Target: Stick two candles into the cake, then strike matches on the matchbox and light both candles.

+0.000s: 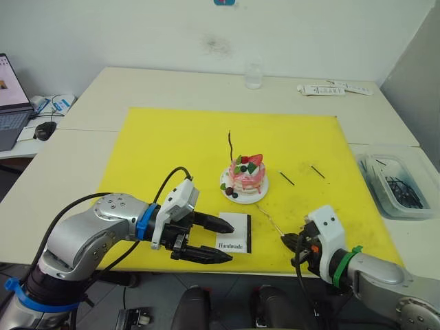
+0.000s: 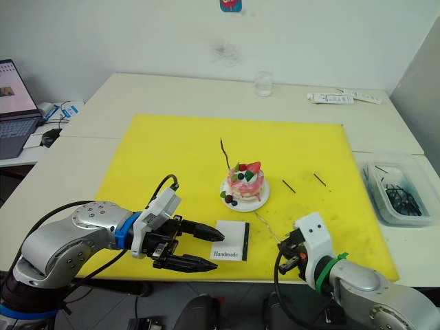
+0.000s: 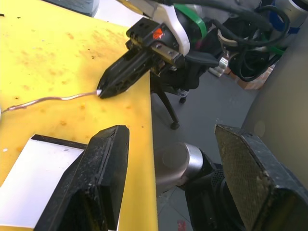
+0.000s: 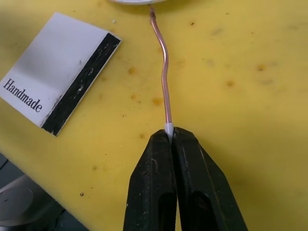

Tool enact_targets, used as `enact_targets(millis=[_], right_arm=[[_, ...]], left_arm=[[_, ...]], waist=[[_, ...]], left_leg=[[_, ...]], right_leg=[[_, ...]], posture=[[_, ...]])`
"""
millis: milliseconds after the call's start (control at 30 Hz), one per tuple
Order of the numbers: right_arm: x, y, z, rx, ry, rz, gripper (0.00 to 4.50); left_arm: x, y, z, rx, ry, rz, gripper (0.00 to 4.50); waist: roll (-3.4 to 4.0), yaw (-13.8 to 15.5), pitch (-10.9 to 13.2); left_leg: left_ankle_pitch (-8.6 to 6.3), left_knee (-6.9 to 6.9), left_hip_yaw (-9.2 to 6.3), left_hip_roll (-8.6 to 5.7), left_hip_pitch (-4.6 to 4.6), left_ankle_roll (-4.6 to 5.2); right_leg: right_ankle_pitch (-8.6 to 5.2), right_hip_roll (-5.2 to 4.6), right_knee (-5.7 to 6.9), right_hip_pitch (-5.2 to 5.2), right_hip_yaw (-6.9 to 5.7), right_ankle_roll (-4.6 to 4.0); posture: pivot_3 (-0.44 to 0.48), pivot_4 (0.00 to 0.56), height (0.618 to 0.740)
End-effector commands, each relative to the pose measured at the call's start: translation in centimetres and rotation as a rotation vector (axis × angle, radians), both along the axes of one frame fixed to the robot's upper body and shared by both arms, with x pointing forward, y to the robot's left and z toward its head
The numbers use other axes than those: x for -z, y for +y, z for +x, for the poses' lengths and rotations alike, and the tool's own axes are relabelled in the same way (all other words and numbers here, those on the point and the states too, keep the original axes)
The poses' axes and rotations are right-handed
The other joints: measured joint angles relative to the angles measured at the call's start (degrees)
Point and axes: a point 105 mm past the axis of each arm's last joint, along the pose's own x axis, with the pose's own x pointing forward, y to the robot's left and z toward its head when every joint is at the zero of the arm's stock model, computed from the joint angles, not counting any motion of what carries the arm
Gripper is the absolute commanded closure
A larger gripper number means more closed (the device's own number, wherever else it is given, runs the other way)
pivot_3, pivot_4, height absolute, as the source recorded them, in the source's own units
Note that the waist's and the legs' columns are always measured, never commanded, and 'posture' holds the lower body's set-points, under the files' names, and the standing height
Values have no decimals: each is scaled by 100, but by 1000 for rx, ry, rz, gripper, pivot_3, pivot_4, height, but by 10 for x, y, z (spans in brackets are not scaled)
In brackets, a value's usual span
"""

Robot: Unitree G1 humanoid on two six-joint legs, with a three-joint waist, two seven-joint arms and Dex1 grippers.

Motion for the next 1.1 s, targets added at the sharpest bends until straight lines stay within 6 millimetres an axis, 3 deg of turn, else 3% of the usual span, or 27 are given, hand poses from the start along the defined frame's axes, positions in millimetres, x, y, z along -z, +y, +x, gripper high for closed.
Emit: enact_targets(millis=[33,167,267,467,667,900,1000,1100], right_arm=[[-23,-15,-7,-81,-61,-51,4465],[-40,-45,-16,-166,-52,-184,4465],[-42,-81,-18,-188,0,-365,4465],[-26,-138,-12,-141,40,-463,4465],[-9,-156,-3,-143,39,-482,4465],[0,-164,-8,-169,82,-468,4465],[0,-164,-9,-180,81,-457,3754],[-11,-166,-6,-165,45,-462,2693]], left_arm=[[-5,0,-5,26,-25,-10,1321],[-8,-1,-11,42,-20,-17,1321],[-9,-4,-17,69,-19,-25,1321],[-11,-13,-22,130,-25,-40,1321],[-20,-28,-13,134,-59,-96,1321],[-25,-36,-5,130,-69,-125,1321],[-25,-39,-3,128,-75,-136,1321],[-25,-44,-3,121,-77,-149,1321]], waist=[[2,0,1],[7,8,5],[9,24,5],[-1,32,-6],[-2,20,-5],[-1,19,-5],[-1,19,-5],[-1,19,-5]], left_leg=[[0,0,2,-2,0,0],[0,0,2,-6,-1,0],[0,-4,-1,-8,-1,1],[0,-6,-5,-6,0,1],[0,6,1,-9,0,1],[0,5,0,-11,-1,1],[0,5,0,-11,-1,1],[0,5,-1,-11,0,1]], right_leg=[[0,-1,-1,1,2,0],[-1,-5,-7,4,1,-1],[-2,-4,-11,6,-3,-3],[-2,1,-19,8,-7,-2],[0,-1,-19,10,-2,1],[7,2,-18,10,1,14],[7,4,-18,11,2,14],[7,4,-15,11,2,14]], posture=[[0,150,684],[0,150,684],[0,150,684],[0,150,684],[0,150,684],[0,150,684],[0,150,684],[0,150,684]])
